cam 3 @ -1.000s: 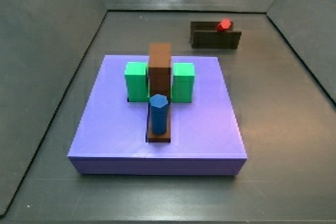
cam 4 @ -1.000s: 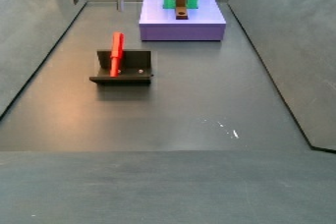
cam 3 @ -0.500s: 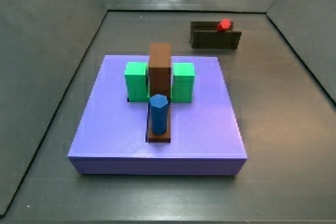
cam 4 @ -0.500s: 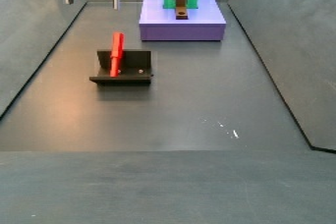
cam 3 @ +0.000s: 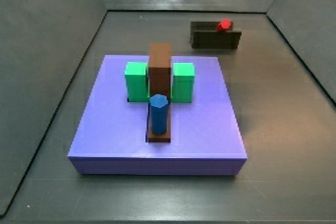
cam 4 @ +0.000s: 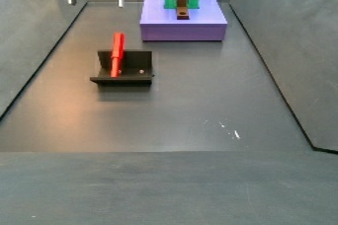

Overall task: Pick up the red object. Move up. Place the red object on the fixture. Regrasp the red object. Move to above the board. Insert the red object.
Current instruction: Regrasp the red object.

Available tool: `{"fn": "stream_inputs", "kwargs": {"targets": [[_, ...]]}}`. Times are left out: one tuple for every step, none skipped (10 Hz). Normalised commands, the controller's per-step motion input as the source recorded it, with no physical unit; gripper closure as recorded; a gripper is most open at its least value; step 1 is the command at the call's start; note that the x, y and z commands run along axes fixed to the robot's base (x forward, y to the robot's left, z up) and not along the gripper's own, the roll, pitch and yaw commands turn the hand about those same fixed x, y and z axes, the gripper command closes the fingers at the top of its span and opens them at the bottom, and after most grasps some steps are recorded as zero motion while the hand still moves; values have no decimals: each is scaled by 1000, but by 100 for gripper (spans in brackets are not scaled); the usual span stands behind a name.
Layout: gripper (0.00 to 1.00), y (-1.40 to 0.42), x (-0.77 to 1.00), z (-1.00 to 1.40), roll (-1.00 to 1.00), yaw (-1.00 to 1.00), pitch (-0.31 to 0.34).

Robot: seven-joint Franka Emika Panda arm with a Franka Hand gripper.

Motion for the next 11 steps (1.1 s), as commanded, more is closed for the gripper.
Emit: {"fn": "stream_inputs", "kwargs": {"targets": [[0, -214, 0, -266, 697, 211, 0], [0, -174, 0, -206, 411, 131, 0], [0, -37, 0, -9, 0, 46, 0], [0, 0, 0, 0, -9, 0, 0], [0, -143, 0, -106, 0, 0, 0], [0, -306, 0, -354, 100, 0, -71], [0, -369, 0, -371, 403, 3, -66], [0, -280, 0, -394, 906, 0, 0], [0, -160, 134, -200, 1000, 29, 0], [0, -11, 323, -43, 960, 34, 11], [0, -91, 420, -149, 797, 54, 3]]}}
